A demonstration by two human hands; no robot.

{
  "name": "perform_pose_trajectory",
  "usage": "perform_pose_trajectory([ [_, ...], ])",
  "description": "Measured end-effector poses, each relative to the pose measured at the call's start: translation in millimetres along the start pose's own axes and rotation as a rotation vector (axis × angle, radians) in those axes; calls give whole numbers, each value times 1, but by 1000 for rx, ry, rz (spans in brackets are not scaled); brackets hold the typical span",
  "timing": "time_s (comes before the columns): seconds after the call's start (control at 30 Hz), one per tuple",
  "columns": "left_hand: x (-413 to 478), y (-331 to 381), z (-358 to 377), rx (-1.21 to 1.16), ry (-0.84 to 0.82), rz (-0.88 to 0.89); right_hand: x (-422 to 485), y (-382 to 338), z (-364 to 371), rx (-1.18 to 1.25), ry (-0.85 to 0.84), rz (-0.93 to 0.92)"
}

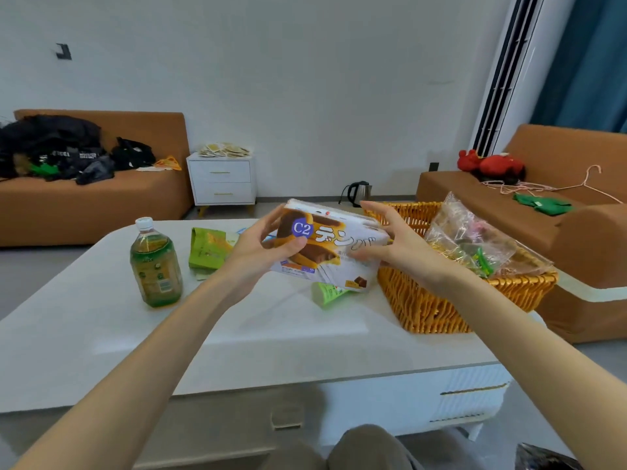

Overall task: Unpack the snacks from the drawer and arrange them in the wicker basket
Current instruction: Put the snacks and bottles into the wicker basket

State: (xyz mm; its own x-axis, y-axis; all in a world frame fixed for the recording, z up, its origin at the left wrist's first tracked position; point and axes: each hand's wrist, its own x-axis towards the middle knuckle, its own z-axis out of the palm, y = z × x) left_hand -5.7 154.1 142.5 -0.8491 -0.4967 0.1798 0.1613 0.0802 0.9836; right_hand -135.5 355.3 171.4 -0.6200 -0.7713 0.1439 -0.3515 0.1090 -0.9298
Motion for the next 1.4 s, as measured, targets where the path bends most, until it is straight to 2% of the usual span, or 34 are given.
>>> perform_pose_trajectory([
  [0.13, 43, -11, -1, 88, -66, 53, 35, 14, -15, -182, -32, -79],
  [0.33, 160, -36, 0, 49, -198, 67, 134, 55, -43, -224, 28, -85],
  [0.43, 199, -45, 4, 6, -210, -17, 172, 62, -56, -285, 21, -28],
  [0.57, 216, -35, 1, 47, -279, -165, 195, 40, -62, -726, 2, 35],
  [0.67, 222, 3, -2, 49, -352, -268, 203, -8, -63, -820, -102, 2],
  [0.8, 232, 81, 5, 24, -378, -376, 213, -77, -82, -738, -194, 123],
  [0.97, 252, 157, 26, 115, -437, -417, 214, -135, -119, -632, -115, 297],
  [1.03, 256, 174, 34, 185, -401, -441, 212, -146, -129, -582, -72, 369],
  [1.13, 263, 177, 42, 215, -326, -501, 212, -144, -151, -511, 13, 504],
  [1.27, 281, 154, 57, 273, -320, -619, 226, -116, -193, -343, 169, 703],
  [1.4, 299, 110, 87, 355, -164, -726, 245, -57, -229, -89, 254, 862],
])
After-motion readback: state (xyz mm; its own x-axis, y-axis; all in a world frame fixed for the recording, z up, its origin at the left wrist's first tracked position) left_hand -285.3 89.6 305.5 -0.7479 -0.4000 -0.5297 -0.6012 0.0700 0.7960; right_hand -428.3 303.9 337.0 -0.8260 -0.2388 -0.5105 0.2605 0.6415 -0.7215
